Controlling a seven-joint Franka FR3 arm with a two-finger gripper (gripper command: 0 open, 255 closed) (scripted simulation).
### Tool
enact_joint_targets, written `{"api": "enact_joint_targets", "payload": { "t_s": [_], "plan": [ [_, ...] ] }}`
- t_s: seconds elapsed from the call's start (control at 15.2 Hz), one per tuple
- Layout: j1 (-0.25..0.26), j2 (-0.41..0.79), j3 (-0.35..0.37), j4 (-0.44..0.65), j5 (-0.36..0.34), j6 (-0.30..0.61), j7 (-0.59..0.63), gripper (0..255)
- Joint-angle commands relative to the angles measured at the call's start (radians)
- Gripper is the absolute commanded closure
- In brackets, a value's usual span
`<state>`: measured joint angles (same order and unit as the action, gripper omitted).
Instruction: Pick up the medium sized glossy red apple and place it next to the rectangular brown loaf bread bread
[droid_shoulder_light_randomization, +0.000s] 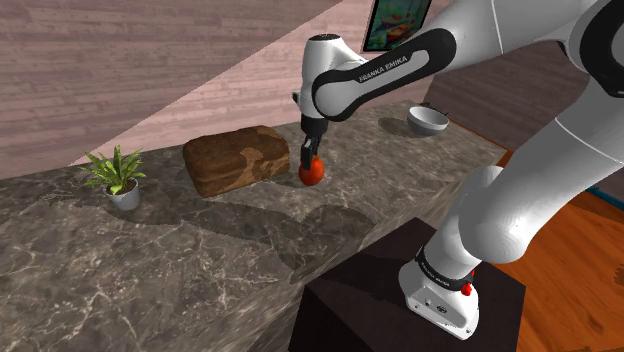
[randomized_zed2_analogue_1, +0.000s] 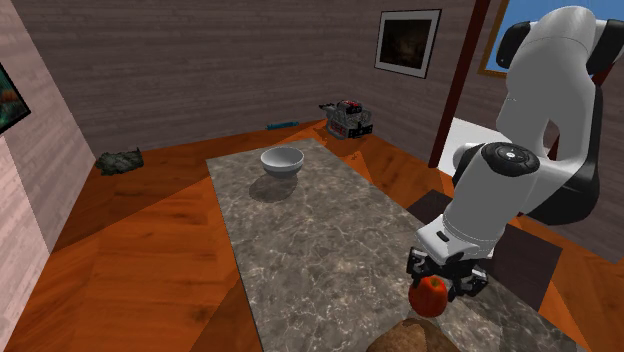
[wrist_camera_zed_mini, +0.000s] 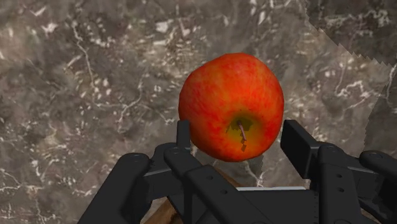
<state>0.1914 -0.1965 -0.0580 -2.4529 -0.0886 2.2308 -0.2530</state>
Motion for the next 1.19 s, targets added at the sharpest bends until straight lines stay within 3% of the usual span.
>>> {"api": "enact_joint_targets", "payload": {
  "t_s": [0.0, 0.13, 0.2, 0.53, 0.79, 1.12],
  "plan": [
    [0.000, 0.000, 0.000, 0.000, 0.000, 0.000, 0.000, 255],
    [0.000, 0.000, 0.000, 0.000, 0.000, 0.000, 0.000, 255],
    [0.000, 0.000, 0.000, 0.000, 0.000, 0.000, 0.000, 0],
    [0.000, 0.000, 0.000, 0.000, 0.000, 0.000, 0.000, 0],
    [0.004, -0.061, 0.006, 0.075, 0.006, -0.137, -0.002, 0],
    [0.004, -0.061, 0.006, 0.075, 0.006, -0.137, -0.002, 0]
  ]
}}
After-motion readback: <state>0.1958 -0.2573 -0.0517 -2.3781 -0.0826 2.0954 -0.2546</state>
